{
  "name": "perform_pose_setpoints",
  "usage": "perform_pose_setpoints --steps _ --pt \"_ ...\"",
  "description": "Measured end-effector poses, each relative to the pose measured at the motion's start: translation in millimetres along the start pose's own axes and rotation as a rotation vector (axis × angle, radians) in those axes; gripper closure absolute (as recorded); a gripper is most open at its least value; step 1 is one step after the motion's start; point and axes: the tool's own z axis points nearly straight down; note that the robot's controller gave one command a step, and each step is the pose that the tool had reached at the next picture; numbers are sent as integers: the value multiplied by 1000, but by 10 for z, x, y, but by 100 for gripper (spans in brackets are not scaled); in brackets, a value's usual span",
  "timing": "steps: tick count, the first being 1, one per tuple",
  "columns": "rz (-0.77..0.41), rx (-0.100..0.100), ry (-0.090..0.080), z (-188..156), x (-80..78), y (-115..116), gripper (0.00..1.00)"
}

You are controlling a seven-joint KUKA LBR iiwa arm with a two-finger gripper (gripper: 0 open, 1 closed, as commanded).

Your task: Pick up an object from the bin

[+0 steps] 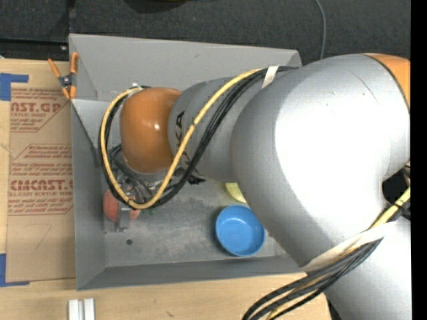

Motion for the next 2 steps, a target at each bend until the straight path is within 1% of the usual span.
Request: perform_pose_setpoints --steps 1,2 --pt "0 3 7 -184 20 -7 100" --pt "0 0 2 -414 5 1 100"
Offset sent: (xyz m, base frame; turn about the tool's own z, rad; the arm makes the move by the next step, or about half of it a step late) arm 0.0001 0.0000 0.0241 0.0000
